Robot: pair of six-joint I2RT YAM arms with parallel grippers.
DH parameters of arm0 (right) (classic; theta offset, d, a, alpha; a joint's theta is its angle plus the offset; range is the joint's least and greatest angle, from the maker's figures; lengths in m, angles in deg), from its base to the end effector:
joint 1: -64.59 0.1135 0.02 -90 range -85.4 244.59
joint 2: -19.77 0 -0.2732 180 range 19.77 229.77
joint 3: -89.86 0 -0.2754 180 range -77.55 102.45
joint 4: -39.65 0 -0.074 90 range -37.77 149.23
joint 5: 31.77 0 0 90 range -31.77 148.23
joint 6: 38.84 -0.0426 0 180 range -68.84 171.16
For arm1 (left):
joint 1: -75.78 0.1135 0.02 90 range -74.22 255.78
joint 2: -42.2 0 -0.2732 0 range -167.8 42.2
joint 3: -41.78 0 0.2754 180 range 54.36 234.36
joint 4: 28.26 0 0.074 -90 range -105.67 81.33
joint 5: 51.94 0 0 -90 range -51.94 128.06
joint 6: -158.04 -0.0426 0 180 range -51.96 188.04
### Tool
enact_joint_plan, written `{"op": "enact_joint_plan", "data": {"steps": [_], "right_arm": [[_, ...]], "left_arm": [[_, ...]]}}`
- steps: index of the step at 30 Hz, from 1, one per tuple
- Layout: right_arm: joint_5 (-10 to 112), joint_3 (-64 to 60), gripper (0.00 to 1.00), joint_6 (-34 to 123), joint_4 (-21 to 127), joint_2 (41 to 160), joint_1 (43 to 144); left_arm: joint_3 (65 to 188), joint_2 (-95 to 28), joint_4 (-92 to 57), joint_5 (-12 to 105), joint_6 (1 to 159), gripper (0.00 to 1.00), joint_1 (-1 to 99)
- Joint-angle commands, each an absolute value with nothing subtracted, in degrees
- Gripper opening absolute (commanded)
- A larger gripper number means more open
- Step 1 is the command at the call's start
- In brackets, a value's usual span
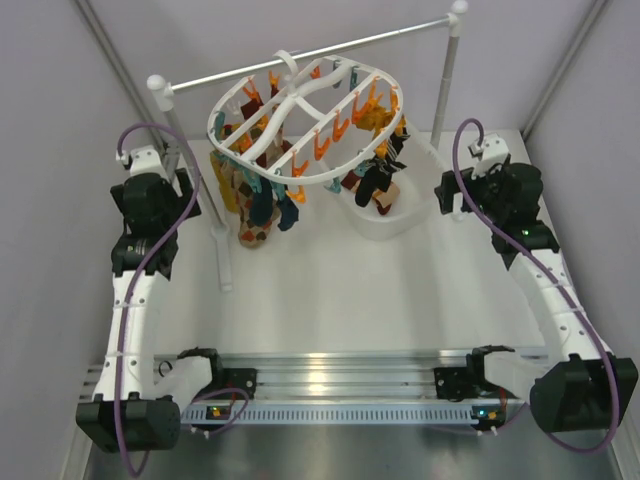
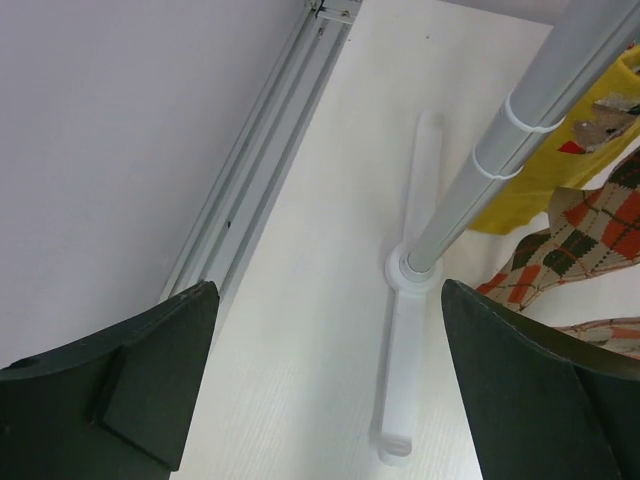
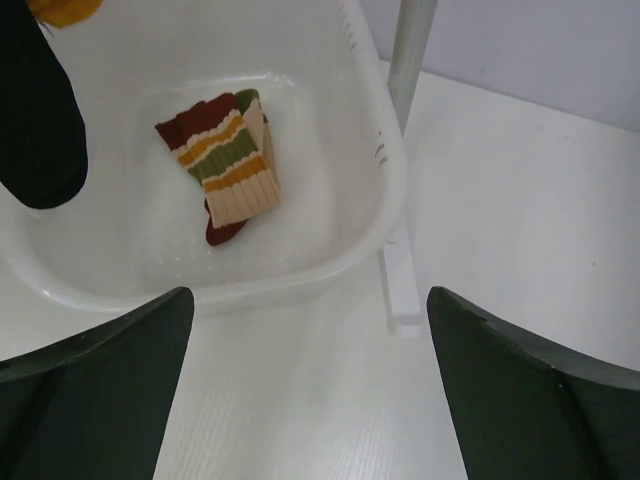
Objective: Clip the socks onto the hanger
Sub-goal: Open the clamp at the hanger.
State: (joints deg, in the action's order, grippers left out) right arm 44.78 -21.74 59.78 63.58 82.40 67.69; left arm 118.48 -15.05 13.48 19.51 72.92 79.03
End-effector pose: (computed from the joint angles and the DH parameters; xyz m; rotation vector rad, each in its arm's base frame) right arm 0.2771 0.0249 0.3478 -0.3507 1.8487 0.1554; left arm 0.2366 0.0270 0.3916 -0.3493 1.9187 0.2981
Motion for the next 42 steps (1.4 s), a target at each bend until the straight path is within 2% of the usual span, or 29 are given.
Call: {"op": "enact_joint_plan", "data": {"steps": [1,7,11,17,21,23,26,27,31,35,36,39,40,42], "right_arm": [[42.2,-23.4,1.00,57.5,53.1,80.9,67.1],[39.1,-18.0,1.00,55.9,48.5,88.2,69.7],[39.8,-12.9,1.00,52.2,44.7,97.0,70.7],[39.2,-2.2,0.85,49.9,45.3,109.9,73.1],[39.2,0.8,0.82,49.3,45.4,114.7,73.6],[39.5,0.4,0.82,49.0,44.3,115.1,73.6],[39.1,-1.2,0.81,48.5,44.2,114.2,73.6],[39.1,-1.7,0.81,48.5,44.3,113.5,73.6],[39.1,-9.2,0.79,49.0,46.2,107.1,72.3],[36.6,-16.9,0.78,50.7,52.0,95.5,70.4],[35.8,-19.3,0.79,52.9,53.6,93.4,70.5],[31.4,-22.3,0.79,56.0,59.1,85.0,70.5],[29.9,-23.6,0.79,57.0,60.3,83.0,70.4],[22.4,-24.7,0.79,61.1,64.0,77.2,70.4]], "left_arm": [[121.8,-14.3,13.2,19.0,74.2,0.98,79.4],[123.6,-11.1,14.7,29.7,75.7,0.98,79.6],[126.6,-11.3,15.2,29.8,79.8,0.97,79.9],[129.1,-13.6,14.3,31.5,81.5,0.96,80.6],[131.0,-15.5,14.0,34.4,82.9,0.95,82.0],[131.1,-15.8,12.6,40.1,81.5,0.92,82.2],[126.6,-13.2,6.9,59.5,77.3,0.87,82.2],[124.7,-11.8,0.3,68.5,76.6,0.87,82.1],[115.9,-5.2,-11.4,81.6,75.1,0.85,81.3],[113.2,-4.1,-10.5,86.7,75.7,0.79,78.1],[112.7,-4.2,-10.5,86.6,75.8,0.79,74.3],[111.1,-4.3,-11.2,81.8,73.5,0.76,66.8],[110.8,-4.5,-11.4,80.4,71.5,0.76,61.3],[109.7,-4.8,-13.8,76.4,70.9,0.75,56.4]]}}
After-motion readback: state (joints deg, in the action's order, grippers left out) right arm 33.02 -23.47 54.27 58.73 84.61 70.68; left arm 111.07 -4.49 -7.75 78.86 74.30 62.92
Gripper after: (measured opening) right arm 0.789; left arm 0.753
